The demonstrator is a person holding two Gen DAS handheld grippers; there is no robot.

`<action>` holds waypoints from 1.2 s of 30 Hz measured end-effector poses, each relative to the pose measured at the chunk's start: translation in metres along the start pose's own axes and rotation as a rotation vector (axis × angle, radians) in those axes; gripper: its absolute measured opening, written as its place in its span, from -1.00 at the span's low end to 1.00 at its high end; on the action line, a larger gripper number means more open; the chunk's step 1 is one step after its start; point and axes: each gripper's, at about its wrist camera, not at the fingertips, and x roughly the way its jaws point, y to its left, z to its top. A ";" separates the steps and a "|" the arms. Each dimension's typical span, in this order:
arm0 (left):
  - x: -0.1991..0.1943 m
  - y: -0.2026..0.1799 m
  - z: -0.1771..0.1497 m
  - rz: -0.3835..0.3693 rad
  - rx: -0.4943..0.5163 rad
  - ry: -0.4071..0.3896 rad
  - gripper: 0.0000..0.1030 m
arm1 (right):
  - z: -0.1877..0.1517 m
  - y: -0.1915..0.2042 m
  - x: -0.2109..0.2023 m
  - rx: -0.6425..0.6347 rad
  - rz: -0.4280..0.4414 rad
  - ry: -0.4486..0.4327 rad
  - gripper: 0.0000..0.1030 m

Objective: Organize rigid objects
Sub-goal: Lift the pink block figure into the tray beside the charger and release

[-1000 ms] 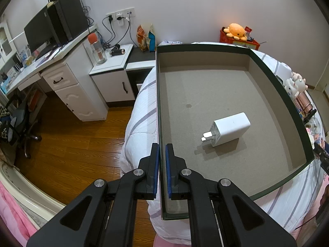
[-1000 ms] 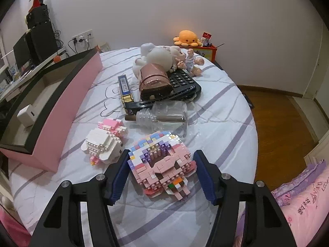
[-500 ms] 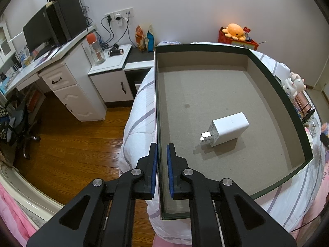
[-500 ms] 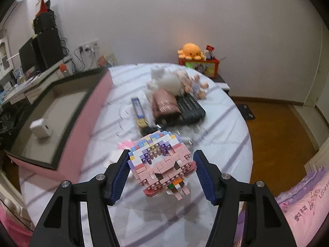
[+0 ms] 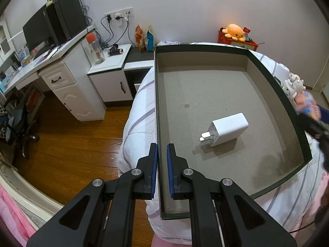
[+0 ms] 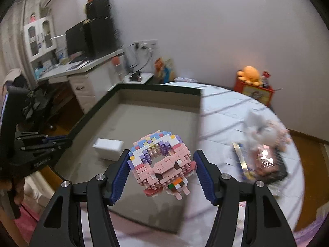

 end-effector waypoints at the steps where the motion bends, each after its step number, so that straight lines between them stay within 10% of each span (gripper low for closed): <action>1: 0.000 0.000 0.000 0.000 0.001 0.000 -0.86 | 0.003 0.006 0.008 -0.006 0.008 0.019 0.23; 11: 0.000 0.000 0.000 0.001 0.006 0.002 -0.86 | -0.002 0.021 0.070 -0.050 -0.063 0.202 0.23; 21: 0.000 0.002 0.000 -0.004 0.011 0.003 -0.85 | -0.006 0.047 0.076 -0.112 0.072 0.237 0.23; 36: 0.000 0.000 0.000 0.000 0.019 0.003 -0.80 | -0.003 0.030 0.055 -0.075 0.020 0.184 0.52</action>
